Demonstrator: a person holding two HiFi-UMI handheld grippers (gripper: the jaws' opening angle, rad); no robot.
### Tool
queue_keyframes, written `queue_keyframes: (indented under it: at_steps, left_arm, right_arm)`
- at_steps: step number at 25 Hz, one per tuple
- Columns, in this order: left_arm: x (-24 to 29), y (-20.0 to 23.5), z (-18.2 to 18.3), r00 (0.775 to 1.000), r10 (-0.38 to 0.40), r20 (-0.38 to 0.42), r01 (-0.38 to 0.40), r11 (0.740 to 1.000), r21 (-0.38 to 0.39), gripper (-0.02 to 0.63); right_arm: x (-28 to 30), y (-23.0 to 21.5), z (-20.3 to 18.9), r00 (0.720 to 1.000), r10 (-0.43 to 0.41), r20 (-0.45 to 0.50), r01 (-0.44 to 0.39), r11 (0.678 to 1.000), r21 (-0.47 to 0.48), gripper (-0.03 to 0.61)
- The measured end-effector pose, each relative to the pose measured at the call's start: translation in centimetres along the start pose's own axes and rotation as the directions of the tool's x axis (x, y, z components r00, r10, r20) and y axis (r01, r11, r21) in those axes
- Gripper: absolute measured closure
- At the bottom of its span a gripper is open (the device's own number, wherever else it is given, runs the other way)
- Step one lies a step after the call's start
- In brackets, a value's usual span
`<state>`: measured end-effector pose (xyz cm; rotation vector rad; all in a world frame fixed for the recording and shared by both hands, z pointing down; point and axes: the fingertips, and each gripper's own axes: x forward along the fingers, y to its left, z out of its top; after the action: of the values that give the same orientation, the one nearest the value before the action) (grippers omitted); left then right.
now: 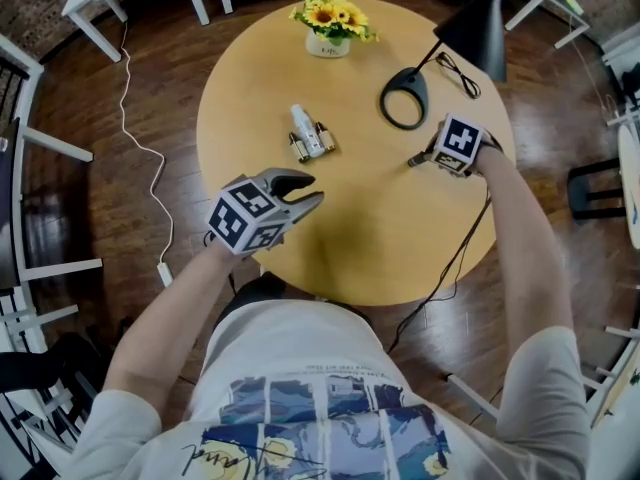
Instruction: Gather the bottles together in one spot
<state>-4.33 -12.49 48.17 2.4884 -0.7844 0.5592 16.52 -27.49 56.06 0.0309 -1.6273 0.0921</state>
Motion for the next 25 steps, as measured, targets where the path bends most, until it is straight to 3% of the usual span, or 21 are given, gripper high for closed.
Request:
queue_keyframes:
  at_steps: [23,25]
  left_arm:
    - [1.2,-0.5,-0.6,0.999,-0.027,-0.017,0.027,1.000,-0.005,0.503]
    - [1.3,-0.5,-0.6,0.999,-0.029,-0.018,0.029,1.000,-0.006,0.503]
  right_arm:
    - [0.0,-1.0,0.0,0.998,-0.047,0.053,0.047,0.999,0.005,0.535]
    - [-0.1,-1.1,-0.1,0.997,-0.054,0.057,0.053,0.999,0.011,0.497]
